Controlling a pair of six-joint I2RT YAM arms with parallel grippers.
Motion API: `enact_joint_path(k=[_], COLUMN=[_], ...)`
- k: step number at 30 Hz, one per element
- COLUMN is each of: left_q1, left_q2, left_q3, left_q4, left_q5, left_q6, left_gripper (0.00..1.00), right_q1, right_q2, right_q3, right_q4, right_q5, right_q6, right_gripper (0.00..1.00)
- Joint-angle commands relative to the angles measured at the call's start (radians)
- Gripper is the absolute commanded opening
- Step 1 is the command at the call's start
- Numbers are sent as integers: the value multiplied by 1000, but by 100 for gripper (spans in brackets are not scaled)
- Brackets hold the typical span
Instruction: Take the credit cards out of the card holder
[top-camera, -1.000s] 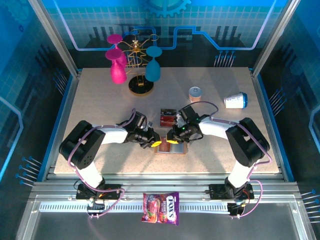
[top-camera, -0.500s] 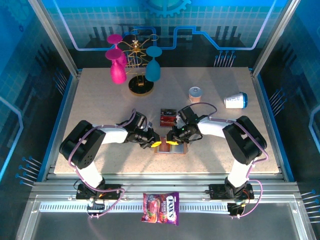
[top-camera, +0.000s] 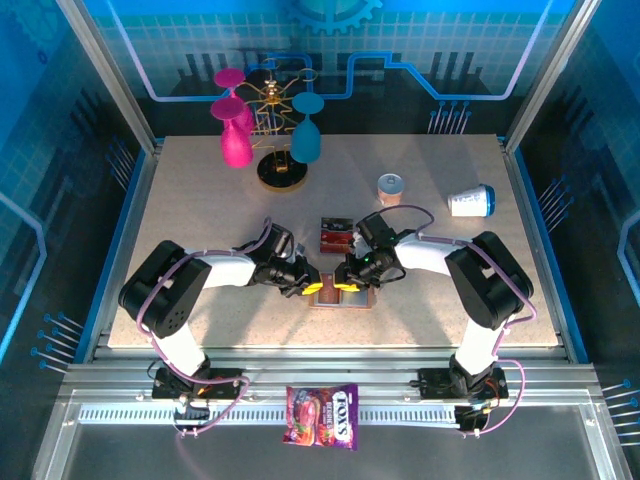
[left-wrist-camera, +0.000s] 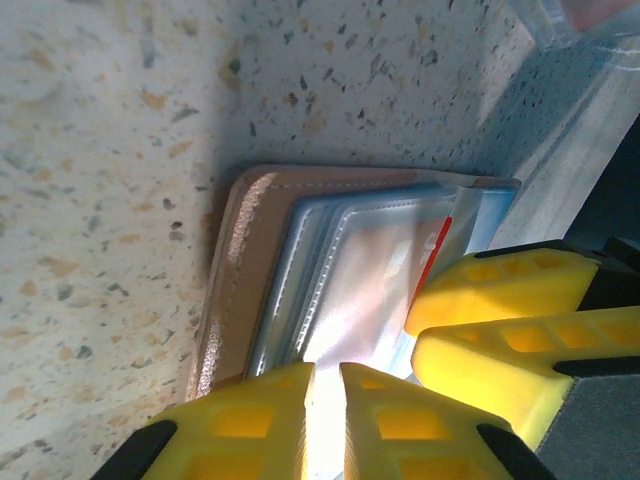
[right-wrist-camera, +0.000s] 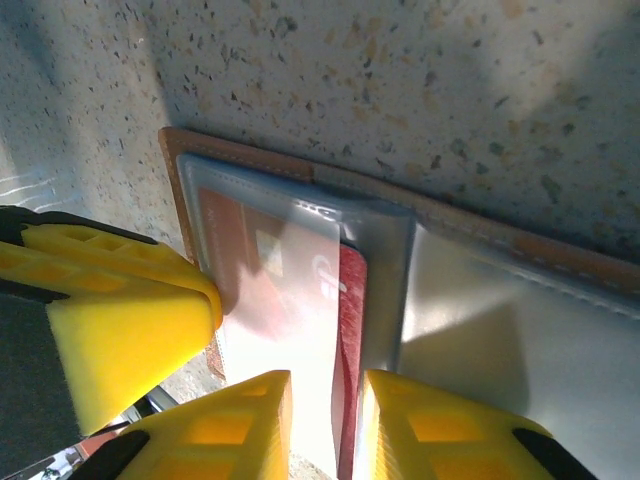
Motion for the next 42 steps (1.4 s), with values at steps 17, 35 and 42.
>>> enact_joint_path(k=[17, 35, 42], left_q1=[8, 8, 8], left_q2=[10, 5, 4], left_q3=[10, 5, 2], left_q4=[-41, -43, -41], left_q5=[22, 19, 19], left_q6=[5, 6, 6], left_gripper=[16, 16, 16], right_q1=[17, 18, 18], right_q2=[-7, 37, 22], right_q3=[13, 3, 19], right_q4=[20, 2, -41], right_q5=[-37, -16, 11], right_q6=[12, 1, -18], right_gripper=[20, 28, 32])
